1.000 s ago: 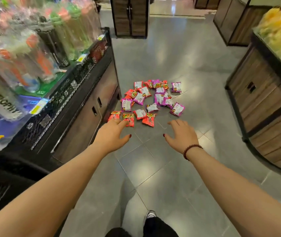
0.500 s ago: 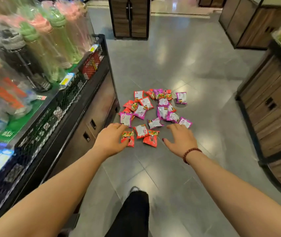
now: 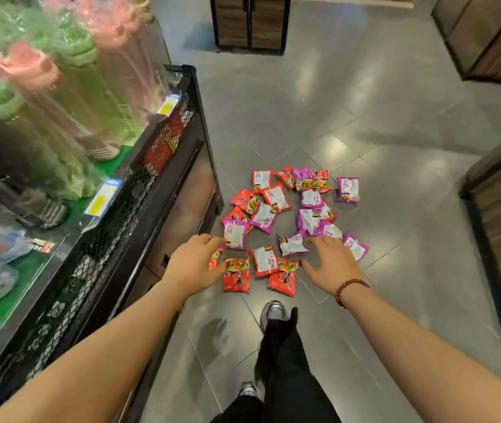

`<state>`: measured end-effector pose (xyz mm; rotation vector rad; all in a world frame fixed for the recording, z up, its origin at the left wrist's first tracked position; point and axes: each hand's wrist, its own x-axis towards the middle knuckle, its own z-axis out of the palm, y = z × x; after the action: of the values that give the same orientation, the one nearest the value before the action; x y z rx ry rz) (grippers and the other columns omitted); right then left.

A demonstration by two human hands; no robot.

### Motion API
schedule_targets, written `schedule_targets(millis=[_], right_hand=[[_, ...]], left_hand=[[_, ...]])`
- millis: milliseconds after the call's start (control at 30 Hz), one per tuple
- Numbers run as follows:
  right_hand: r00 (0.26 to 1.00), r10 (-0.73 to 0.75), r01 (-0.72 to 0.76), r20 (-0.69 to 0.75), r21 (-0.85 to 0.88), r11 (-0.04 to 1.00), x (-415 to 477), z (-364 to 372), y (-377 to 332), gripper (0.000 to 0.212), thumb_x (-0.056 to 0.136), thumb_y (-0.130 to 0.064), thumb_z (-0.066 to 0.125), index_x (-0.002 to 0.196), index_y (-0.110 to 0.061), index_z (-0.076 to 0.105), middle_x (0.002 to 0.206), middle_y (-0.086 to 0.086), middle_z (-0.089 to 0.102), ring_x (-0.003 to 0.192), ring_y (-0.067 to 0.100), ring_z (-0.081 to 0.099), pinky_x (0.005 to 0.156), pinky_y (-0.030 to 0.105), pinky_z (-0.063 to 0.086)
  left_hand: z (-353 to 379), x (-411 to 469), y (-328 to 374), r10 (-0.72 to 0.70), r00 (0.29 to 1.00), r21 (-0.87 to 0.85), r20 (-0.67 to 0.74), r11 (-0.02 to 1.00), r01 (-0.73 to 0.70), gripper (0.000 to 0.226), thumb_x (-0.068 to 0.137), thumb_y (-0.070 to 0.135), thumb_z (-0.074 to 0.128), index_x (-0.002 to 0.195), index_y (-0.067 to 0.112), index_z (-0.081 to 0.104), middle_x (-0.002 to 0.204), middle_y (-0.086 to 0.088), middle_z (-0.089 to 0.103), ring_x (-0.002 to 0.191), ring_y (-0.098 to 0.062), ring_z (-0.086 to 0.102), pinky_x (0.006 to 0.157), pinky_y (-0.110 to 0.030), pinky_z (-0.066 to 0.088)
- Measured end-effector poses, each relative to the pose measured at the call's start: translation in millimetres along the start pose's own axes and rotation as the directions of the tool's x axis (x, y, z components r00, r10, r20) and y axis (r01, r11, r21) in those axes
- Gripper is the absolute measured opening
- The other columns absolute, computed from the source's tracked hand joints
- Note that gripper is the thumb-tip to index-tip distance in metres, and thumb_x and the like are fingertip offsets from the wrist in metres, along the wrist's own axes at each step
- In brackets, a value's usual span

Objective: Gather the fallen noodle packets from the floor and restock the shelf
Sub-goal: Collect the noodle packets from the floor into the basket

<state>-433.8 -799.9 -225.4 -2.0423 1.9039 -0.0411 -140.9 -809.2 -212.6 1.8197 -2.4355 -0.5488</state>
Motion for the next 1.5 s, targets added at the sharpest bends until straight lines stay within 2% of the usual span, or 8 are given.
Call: schedule_targets(millis=[167,400,567,767,900,1167,1367,1500], right_hand=[[0.998,0.0,-0.001,0.07,0.002,1.0,94,3,20,0.043,0.089,-0.04,0.056,0.125,-0.016,0.05,0.119,0.006,0.056,0.113,0.026,0.049,0.091,0.034,0.042],[0.985,0.002,-0.01,0.171,0.042,0.999,211,17,40,0.043,0.089,-0.038,0.056,0.125,-0.013,0.053,0.122,0.011,0.055,0.115,0.03,0.049,0.094,0.037,0.042],[0.97,-0.002,-0.016,0.243,0.07,0.997,271,52,45,0.048,0.086,-0.036,0.061,0.129,-0.017,0.051,0.125,0.008,0.054,0.119,0.028,0.045,0.095,0.035,0.041],[0.952,0.045,-0.071,0.303,0.073,0.995,335,160,69,0.055,0.087,-0.038,0.06,0.136,-0.02,0.046,0.132,0.008,0.051,0.123,0.027,0.045,0.096,0.034,0.04],[0.918,0.057,-0.1,0.393,0.089,0.991,367,260,92,0.06,0.087,-0.035,0.062,0.141,-0.015,0.042,0.136,0.012,0.047,0.126,0.031,0.042,0.1,0.036,0.037],[0.915,0.06,-0.12,0.399,0.126,0.985,395,457,133,0.068,0.08,-0.037,0.071,0.14,-0.021,0.042,0.131,0.018,0.05,0.119,0.038,0.047,0.098,0.042,0.041],[0.908,0.079,-0.173,0.411,0.195,0.965,416,555,151,0.092,0.069,-0.04,0.082,0.146,-0.03,0.032,0.149,0.02,0.028,0.137,0.036,0.03,0.109,0.042,0.032],[0.894,0.127,-0.236,0.429,0.211,0.949,432,587,154,0.112,0.058,-0.04,0.089,0.149,-0.036,0.024,0.155,0.017,0.015,0.141,0.036,0.022,0.113,0.044,0.027]], left_hand=[[2,70,-31,-0.1,0.995,-0.001,0.018,0.995,0.1,0.063,0.077,0.051,0.046,0.128,0.016,0.06,0.115,-0.006,0.062,0.111,-0.029,0.056,0.081,-0.039,0.052],[14,165,-58,-0.199,0.98,-0.051,0.011,0.979,0.2,0.07,0.073,0.057,0.039,0.126,0.015,0.061,0.114,-0.007,0.063,0.11,-0.031,0.057,0.084,-0.042,0.052],[57,213,-82,-0.253,0.967,-0.071,0.03,0.964,0.255,0.052,0.082,0.046,0.055,0.124,0.016,0.061,0.117,-0.004,0.062,0.11,-0.028,0.057,0.085,-0.041,0.052],[167,268,-123,-0.33,0.938,-0.195,0.102,0.918,0.344,0.062,0.08,0.049,0.046,0.131,0.016,0.057,0.126,-0.008,0.059,0.115,-0.031,0.055,0.094,-0.042,0.049],[269,289,-155,-0.368,0.921,-0.269,0.127,0.881,0.389,0.059,0.084,0.029,0.064,0.138,0.014,0.049,0.14,-0.009,0.049,0.129,-0.028,0.045,0.107,-0.043,0.041],[470,295,-217,-0.411,0.863,-0.354,0.295,0.791,0.498,0.087,0.076,0.032,0.079,0.15,0.021,0.033,0.157,-0.012,0.024,0.146,-0.025,0.02,0.117,-0.039,0.025],[571,290,-253,-0.51,0.756,-0.389,0.41,0.652,0.651,0.098,0.073,0.031,0.083,0.15,0.04,0.023,0.161,0.0,0.009,0.148,-0.023,0.013,0.118,-0.045,0.024],[604,289,-266,-0.5,0.77,-0.402,0.397,0.66,0.635,0.1,0.072,0.029,0.084,0.147,0.046,0.022,0.16,-0.004,0.014,0.147,-0.024,0.017,0.118,-0.042,0.024]])
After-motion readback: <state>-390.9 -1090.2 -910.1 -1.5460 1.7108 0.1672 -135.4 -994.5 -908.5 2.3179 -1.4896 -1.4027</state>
